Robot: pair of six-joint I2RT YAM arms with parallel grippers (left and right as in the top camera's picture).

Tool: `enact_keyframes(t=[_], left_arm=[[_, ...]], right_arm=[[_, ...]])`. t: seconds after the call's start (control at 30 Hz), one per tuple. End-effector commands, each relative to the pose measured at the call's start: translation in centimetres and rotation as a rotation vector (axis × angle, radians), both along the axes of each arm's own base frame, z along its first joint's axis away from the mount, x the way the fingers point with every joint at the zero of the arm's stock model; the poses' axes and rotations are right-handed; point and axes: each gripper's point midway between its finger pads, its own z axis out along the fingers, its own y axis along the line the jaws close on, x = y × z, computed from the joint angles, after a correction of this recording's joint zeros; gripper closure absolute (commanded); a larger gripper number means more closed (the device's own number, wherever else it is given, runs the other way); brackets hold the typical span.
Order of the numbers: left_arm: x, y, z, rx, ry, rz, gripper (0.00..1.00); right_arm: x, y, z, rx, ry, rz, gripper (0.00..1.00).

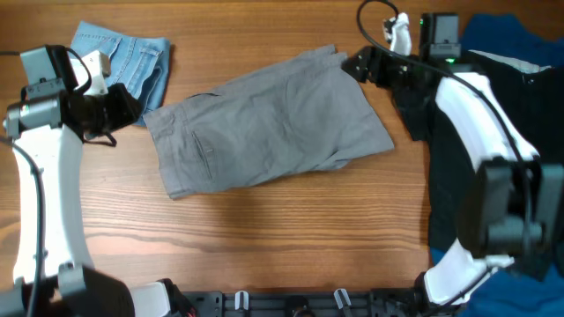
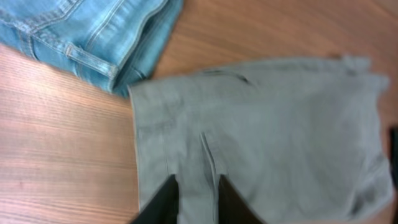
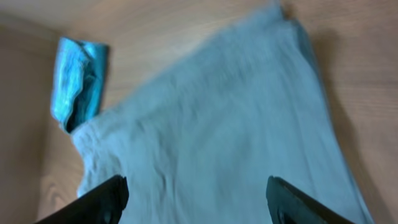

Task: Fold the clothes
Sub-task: 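Release the corners and move both grippers down to the shorts' sides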

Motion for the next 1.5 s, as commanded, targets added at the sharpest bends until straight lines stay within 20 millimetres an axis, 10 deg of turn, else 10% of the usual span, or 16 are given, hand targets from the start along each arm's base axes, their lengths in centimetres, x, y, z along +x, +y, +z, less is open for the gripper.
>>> enact_keyframes(t=[0.0, 0.13, 0.23, 0.47, 0.7, 0.83, 1.0, 1.07, 1.23, 1.33, 1.47], left_arm=[[-1.5, -1.6, -0.4, -0.019, 0.057, -0.046, 0.91], [-2.8, -4.2, -4.0, -0.033, 0.137, -0.112, 0.94], [-3.5, -4.7, -6.3, 0.009, 0.171, -0.129, 0.93], [-3.9, -4.4, -11.8, 0.051, 0.213, -0.071, 0.91], [-5.9, -4.0, -18.9, 0.05, 0.305, 0.0, 0.96], [-7.4, -2.8, -22.3, 0.107, 0.389, 0.051, 0.96], [-7.5, -2.6, -23.1, 0.103, 0.408, 0.091, 0.96], [-7.6, -2.0, -23.1, 0.13, 0.413, 0.113, 0.95], [-7.6, -2.0, -23.1, 0.134, 0.413, 0.116, 0.94], [-7.6, -2.0, -23.1, 0.134, 0.412, 0.116, 0.94], [-7.6, -2.0, -23.1, 0.134, 0.413, 0.116, 0.94]], right_arm=[[-3.1, -5.6, -1.2, -0.264, 0.141, -0.168, 0.31], [-9.3, -8.1, -5.1, -0.308, 0.459, -0.195, 0.61], [-11.5, -8.9, -7.1, -0.31, 0.571, -0.202, 0.63], [-13.9, -8.2, -11.8, -0.277, 0.658, -0.222, 0.26], [-10.0, -7.1, -12.2, -0.175, 0.497, -0.245, 0.57], [-8.5, -6.0, -11.3, -0.097, 0.434, -0.221, 0.96], [-9.1, -6.8, -11.2, -0.111, 0.467, -0.235, 0.96], [-8.8, -10.1, -11.4, -0.225, 0.475, -0.328, 0.96], [-5.1, -13.4, -6.1, -0.175, 0.304, -0.304, 0.96], [-4.6, -10.9, -3.3, -0.04, 0.206, -0.137, 0.42], [-8.1, -10.0, -4.0, -0.013, 0.376, -0.127, 0.47]])
